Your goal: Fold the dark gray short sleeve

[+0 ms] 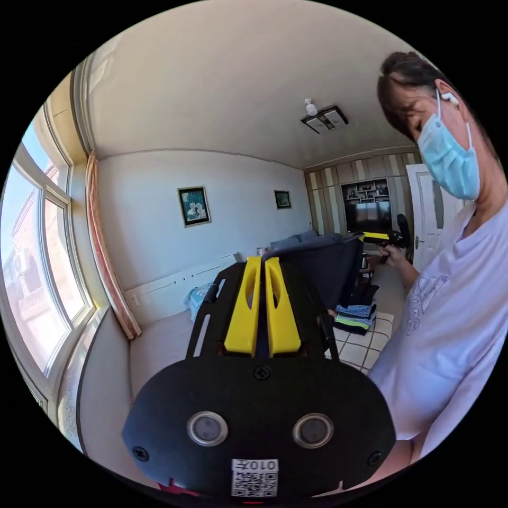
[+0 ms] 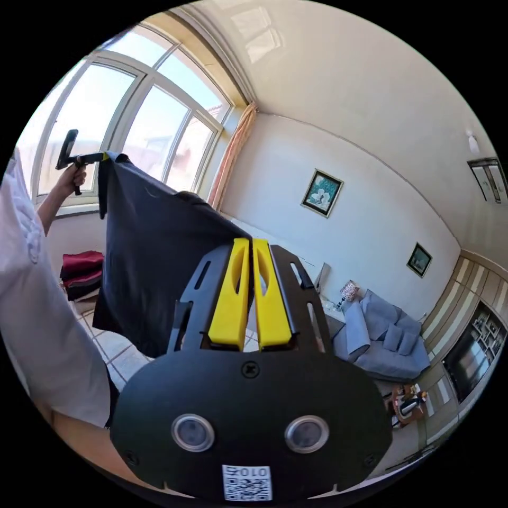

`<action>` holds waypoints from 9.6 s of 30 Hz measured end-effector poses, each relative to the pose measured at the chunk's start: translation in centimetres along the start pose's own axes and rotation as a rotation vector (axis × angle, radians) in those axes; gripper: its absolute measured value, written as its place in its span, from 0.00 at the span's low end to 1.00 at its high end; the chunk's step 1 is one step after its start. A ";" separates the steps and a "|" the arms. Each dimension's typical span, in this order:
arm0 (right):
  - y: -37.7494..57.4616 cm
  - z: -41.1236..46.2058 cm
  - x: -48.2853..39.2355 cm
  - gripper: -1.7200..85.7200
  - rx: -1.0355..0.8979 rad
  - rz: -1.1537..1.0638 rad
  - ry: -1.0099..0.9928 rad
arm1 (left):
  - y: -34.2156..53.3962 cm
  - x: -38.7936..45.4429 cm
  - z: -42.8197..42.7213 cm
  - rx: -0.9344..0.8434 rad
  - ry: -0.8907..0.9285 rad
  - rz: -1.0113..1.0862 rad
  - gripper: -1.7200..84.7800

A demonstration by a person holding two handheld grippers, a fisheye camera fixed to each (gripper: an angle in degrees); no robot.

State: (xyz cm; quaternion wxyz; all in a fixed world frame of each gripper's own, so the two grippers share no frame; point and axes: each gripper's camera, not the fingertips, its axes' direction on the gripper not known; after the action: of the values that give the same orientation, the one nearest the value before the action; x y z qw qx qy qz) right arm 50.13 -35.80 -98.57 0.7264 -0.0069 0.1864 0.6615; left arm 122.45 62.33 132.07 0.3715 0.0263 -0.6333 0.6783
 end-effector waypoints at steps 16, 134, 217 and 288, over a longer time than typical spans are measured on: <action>-8.1 -9.9 3.4 0.05 0.330 -0.326 0.135 | -4.4 7.1 -16.7 0.097 -0.049 0.274 0.02; -39.3 101.3 -5.4 0.12 -0.805 -0.404 -0.973 | 56.7 -43.5 -52.6 -1.104 -0.114 -0.832 0.10; -10.9 92.1 21.5 0.10 -1.056 -0.154 -0.966 | 61.9 -11.5 -47.2 -1.201 0.295 -0.082 0.07; 12.2 93.8 49.1 0.07 -0.869 0.531 -0.554 | 91.7 -10.7 -34.4 -0.809 0.458 -1.135 0.02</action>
State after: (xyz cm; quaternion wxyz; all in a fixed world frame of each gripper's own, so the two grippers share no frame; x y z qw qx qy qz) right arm 65.59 36.85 -22.18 0.4877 -0.0841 -0.3037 0.8142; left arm 95.83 94.77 42.87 0.7693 0.0686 -0.6297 0.0831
